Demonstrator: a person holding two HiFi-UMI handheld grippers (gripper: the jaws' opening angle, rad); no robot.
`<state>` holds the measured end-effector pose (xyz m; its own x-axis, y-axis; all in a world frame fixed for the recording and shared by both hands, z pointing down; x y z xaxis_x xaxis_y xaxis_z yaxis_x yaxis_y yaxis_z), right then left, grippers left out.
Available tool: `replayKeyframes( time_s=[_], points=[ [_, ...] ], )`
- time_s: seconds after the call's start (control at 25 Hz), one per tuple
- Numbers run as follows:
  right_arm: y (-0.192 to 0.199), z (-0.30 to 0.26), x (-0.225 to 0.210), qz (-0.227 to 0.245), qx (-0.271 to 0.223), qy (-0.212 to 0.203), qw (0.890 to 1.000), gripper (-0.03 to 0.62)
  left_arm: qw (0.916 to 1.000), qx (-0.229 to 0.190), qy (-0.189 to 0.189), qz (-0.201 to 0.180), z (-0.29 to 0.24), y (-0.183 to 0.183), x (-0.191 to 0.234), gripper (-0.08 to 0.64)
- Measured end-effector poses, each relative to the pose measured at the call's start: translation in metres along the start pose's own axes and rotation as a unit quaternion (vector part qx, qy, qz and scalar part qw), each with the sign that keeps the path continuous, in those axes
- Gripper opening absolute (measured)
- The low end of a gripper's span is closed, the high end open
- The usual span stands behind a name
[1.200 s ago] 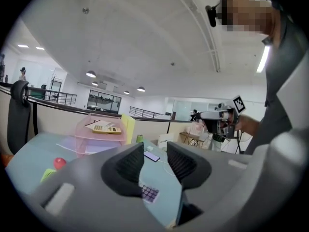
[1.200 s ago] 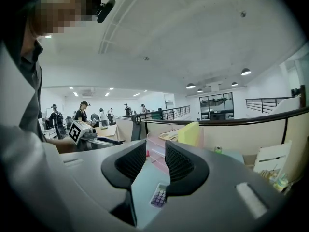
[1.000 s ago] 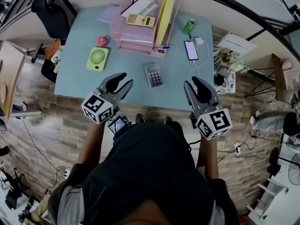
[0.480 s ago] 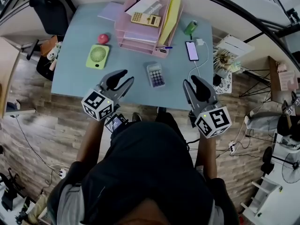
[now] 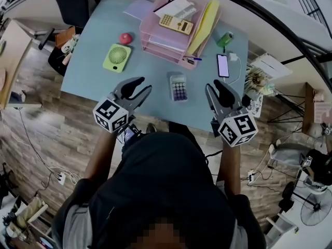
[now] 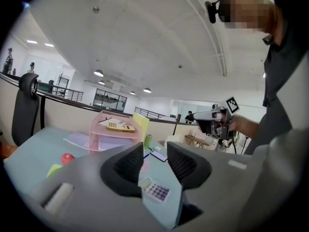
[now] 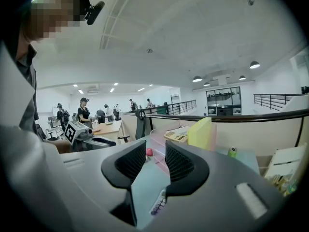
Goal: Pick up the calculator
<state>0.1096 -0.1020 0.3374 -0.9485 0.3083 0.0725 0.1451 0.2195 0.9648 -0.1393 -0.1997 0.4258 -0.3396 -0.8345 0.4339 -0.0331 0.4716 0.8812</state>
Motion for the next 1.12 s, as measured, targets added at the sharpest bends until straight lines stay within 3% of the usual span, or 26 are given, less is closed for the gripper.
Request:
replayKeyframes(
  time_s=[0.36, 1.12],
  points=[
    [0.028, -0.052, -0.033, -0.017, 0.025, -0.068, 0.997, 0.106, 0.9986, 0.008, -0.045, 0.028, -0.024, 0.009, 0.016, 0.169],
    [0.143, -0.129, -0.076, -0.084, 0.124, -0.162, 0.975, 0.119, 0.9886, 0.08, -0.074, 0.103, -0.118, 0.076, 0.054, 0.176]
  ],
)
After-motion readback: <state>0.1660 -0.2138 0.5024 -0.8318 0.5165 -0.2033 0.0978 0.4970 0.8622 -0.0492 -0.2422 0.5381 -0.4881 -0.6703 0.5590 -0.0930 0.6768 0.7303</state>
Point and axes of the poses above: the fingertips, and each gripper's own axes: z backward along the fingers, x to its left, y out of its underside, the point moved 5 cm from there along z, backward along the fingers, and after that the axes turned 12 degrees about z, right-handed, at the moved point
